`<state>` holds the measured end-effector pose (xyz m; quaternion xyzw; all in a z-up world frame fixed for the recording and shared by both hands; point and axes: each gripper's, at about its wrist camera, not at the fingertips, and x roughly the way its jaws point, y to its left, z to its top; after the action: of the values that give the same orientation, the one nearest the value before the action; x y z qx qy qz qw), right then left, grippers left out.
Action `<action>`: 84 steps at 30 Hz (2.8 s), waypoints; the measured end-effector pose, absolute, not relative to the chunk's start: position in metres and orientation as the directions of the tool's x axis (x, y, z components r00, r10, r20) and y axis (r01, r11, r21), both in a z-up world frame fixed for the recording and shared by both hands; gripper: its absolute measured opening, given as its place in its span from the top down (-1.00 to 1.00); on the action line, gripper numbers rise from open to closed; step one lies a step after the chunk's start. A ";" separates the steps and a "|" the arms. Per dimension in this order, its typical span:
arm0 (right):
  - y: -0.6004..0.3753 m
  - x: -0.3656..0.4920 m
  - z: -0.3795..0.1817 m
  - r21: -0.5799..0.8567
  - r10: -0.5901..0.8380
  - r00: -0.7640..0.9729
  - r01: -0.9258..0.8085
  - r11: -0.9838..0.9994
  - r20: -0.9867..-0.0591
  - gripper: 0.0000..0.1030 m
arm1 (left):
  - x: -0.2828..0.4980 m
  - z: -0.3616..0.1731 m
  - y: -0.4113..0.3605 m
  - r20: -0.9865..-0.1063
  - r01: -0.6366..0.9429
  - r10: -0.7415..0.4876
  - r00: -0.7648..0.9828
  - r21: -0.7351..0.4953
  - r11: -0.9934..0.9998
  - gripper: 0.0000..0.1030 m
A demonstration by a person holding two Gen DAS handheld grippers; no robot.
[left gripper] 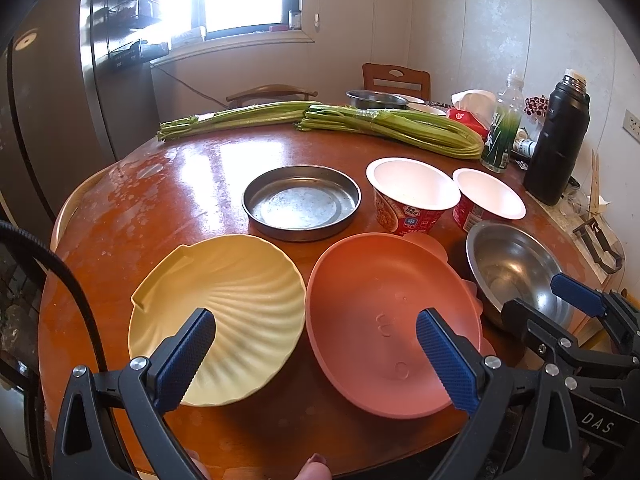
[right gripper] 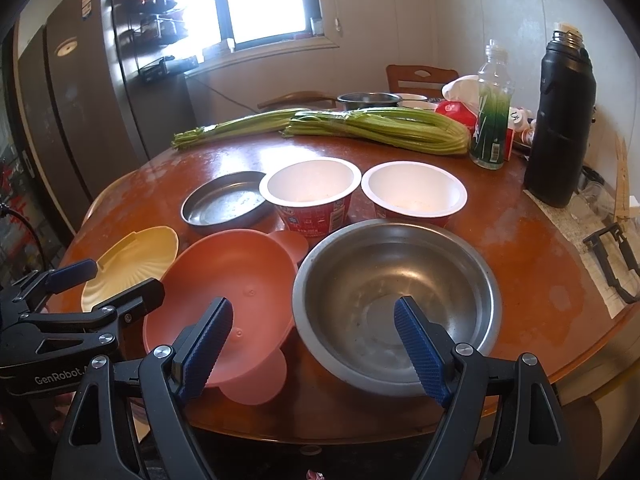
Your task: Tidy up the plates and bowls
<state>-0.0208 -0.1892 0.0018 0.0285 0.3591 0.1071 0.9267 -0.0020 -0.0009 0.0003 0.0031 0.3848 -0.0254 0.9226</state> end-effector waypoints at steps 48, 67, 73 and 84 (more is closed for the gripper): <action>-0.184 -0.019 0.013 0.119 0.242 0.733 -0.216 0.969 -0.636 -0.63 | -0.007 0.002 0.010 -0.700 0.021 -0.033 0.714 -0.025 0.999 -0.97; -0.081 0.031 0.038 0.078 0.448 0.622 -0.528 0.845 -0.642 -0.63 | -0.029 -0.003 0.122 -0.713 -0.248 0.093 0.695 -0.116 0.962 -0.97; -0.032 0.053 0.022 0.068 0.469 0.517 -0.616 0.785 -0.716 -0.62 | -0.031 -0.022 0.142 -0.748 -0.271 0.043 0.662 -0.185 0.945 -0.97; -0.008 0.077 -0.013 0.077 0.427 0.427 -0.630 0.773 -0.797 -0.45 | -0.005 -0.040 0.134 -0.782 -0.232 -0.006 0.623 -0.192 0.954 -0.95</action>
<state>0.0766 -0.0084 -0.0127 -0.1174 0.4323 0.3158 0.8364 -0.0048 0.1343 -0.0402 -0.1384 0.4297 0.0634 0.8901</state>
